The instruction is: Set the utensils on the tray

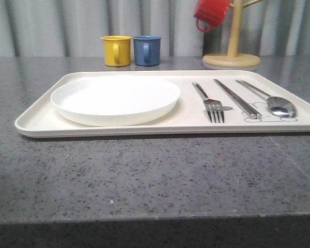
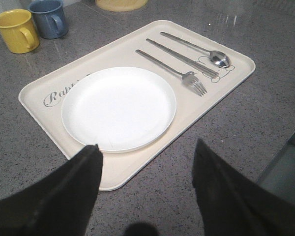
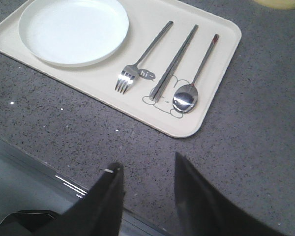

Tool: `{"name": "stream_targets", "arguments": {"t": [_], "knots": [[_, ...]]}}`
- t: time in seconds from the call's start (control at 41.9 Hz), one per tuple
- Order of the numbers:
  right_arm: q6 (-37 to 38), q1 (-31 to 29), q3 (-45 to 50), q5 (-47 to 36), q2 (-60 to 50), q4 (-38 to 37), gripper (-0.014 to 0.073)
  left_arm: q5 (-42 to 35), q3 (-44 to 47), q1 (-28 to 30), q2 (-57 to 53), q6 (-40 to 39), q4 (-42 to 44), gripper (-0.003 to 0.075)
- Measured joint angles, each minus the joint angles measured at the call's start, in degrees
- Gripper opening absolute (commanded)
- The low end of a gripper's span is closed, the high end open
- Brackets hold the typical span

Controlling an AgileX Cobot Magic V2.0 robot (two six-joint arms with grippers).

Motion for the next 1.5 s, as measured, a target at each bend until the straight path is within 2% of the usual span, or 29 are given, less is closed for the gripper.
{"name": "stream_targets", "arguments": {"t": [0.596,0.668,0.763,0.811,0.883,1.026,1.073,1.503], "knots": [[0.0,0.0,0.0,0.0,0.0,0.0,0.0286,0.0,0.0,0.0,0.0,0.0,0.0,0.0408],[0.0,0.0,0.0,0.0,0.0,0.0,0.0247,0.0,0.0,0.0,0.0,0.0,0.0,0.0408],[0.0,0.0,0.0,0.0,0.0,0.0,0.012,0.0,0.0,0.0,0.0,0.0,0.0,0.0401],[0.0,0.0,0.0,0.0,0.0,0.0,0.0035,0.0,0.0,0.0,0.0,0.71,-0.28,0.0375],[0.0,0.0,0.0,0.0,0.0,0.0,-0.007,0.0,0.0,0.0,0.0,1.97,-0.65,0.0286],[0.0,0.0,0.0,0.0,0.0,0.0,-0.0067,0.0,0.0,0.0,0.0,2.95,-0.89,0.0034],[0.0,0.0,0.0,0.0,0.0,0.0,-0.0067,0.0,0.0,0.0,0.0,2.95,-0.89,-0.002],[-0.13,0.0,0.0,-0.35,0.0,0.0,-0.0067,0.0,0.0,0.0,0.0,2.97,-0.89,-0.002]]}}
